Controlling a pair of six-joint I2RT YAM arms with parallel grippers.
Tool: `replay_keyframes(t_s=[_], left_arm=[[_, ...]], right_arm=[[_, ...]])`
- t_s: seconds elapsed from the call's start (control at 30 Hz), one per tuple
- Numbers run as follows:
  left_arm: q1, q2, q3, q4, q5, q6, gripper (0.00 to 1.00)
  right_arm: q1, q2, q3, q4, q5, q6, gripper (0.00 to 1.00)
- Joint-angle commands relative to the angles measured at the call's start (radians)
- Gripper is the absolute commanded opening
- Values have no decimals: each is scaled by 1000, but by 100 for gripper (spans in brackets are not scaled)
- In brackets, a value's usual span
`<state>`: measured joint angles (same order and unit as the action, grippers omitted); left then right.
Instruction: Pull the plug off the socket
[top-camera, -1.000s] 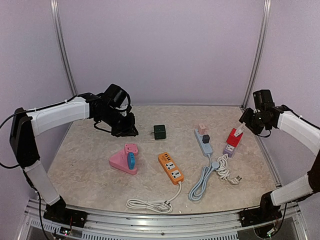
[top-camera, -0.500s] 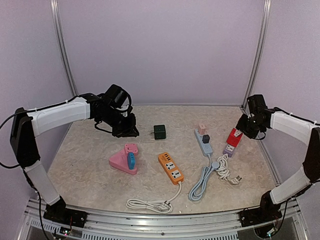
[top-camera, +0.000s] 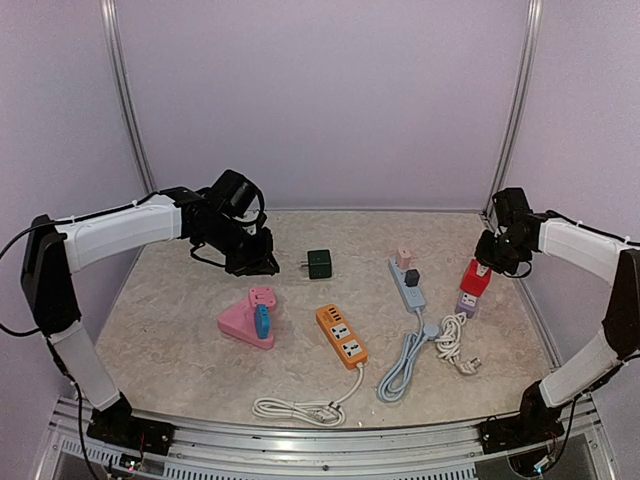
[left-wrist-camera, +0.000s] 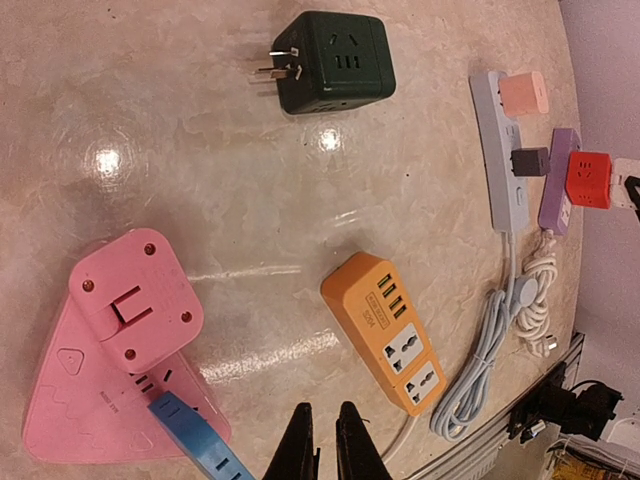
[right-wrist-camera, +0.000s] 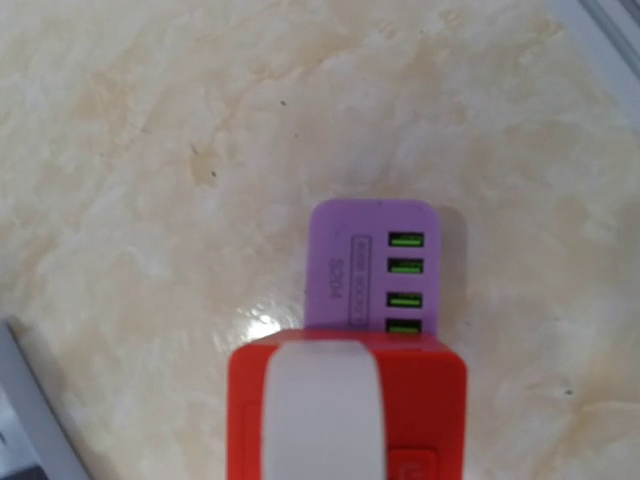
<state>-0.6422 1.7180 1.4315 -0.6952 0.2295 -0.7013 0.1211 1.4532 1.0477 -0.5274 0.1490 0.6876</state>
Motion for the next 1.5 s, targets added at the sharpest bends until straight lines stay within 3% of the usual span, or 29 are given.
replay_keyframes(t_s=[0.0,0.27,0.53,0.9,1.13,1.2,1.3,1.47], left_arm=[[-5,22,24,16,9,11,9],[-11,33,27,24,21,6,9],[-38,79,81,18,35,9,9],[-151,266,312,8,86,0,9],[-233,454,528,36,172,-8,9],[-253,505,601,36,183,-1,9],[-274,578,680,52,202,2,10],[-300,667,774,96,236,13,10]], right_arm=[[-12,1,36,-109,-24,-111,8],[88,-41,-10,-158,-98,-162,1],[267,-176,-152,-139,-147,-83,1],[496,-302,-272,-133,-147,86,0],[507,-315,-267,-208,-59,116,0],[504,-316,-254,-231,-36,125,6],[497,-325,-241,-243,-17,136,21],[488,-321,-215,-281,8,140,34]])
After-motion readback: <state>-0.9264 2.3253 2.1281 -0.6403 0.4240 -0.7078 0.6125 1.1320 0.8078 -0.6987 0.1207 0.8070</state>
